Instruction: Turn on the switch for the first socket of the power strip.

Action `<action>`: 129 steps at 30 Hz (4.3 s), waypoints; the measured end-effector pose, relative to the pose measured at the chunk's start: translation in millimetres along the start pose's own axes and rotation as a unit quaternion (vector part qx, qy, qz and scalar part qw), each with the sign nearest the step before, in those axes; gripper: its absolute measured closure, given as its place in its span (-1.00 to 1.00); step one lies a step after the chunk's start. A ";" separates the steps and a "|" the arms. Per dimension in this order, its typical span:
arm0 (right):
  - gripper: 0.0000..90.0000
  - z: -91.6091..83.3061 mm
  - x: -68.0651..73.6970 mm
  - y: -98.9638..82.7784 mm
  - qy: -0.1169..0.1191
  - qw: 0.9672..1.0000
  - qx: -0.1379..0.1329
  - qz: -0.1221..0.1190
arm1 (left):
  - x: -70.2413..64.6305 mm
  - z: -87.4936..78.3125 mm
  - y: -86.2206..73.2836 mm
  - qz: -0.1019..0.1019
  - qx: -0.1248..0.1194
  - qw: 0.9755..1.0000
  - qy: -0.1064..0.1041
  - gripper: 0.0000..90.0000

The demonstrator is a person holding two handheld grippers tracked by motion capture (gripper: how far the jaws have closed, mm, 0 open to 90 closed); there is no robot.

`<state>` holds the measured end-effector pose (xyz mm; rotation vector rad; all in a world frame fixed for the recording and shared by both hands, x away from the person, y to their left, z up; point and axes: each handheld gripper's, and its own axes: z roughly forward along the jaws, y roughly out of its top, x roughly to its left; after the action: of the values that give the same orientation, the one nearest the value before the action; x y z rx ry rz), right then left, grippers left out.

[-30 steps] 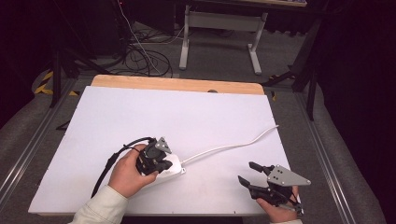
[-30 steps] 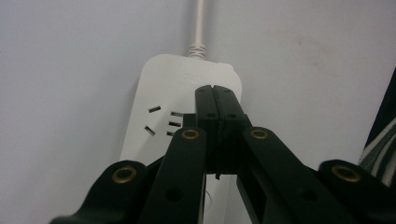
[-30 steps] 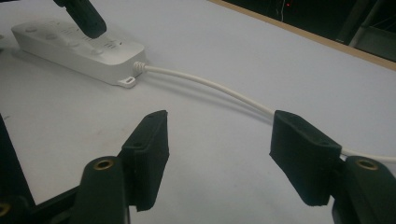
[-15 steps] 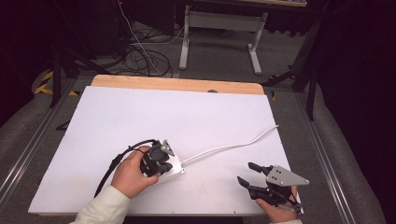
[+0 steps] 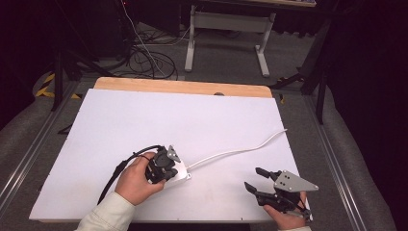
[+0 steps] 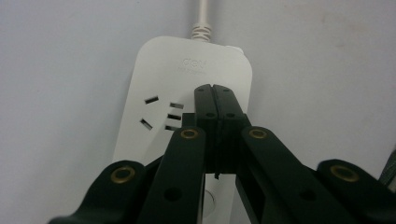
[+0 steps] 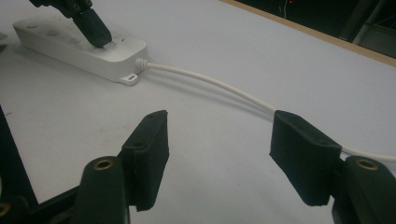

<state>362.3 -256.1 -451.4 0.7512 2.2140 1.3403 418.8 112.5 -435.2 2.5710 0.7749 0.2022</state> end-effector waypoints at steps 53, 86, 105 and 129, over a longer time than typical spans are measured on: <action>-0.15 2.0 -1.3 -1.7 0.003 1.000 0.005 0.003 | -5.4 -15.3 -4.3 -0.006 -0.045 0.999 0.000 1.00; -0.15 1.3 -0.6 -1.7 0.003 1.000 0.004 0.002 | -4.0 -73.2 -20.8 -0.009 -0.230 0.973 0.020 -0.20; -0.15 0.4 -0.9 -1.6 0.006 1.000 0.002 0.002 | 16.7 -92.4 -70.9 -0.003 -0.287 0.958 0.024 -0.69; -0.15 0.7 0.3 -1.2 0.006 1.000 0.001 -0.002 | 32.6 -87.9 -159.0 -0.019 -0.346 0.937 0.041 -0.81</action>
<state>362.3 -255.9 -452.8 0.7407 2.2265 1.3442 345.1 281.6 -429.0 1.8856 0.6338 0.4795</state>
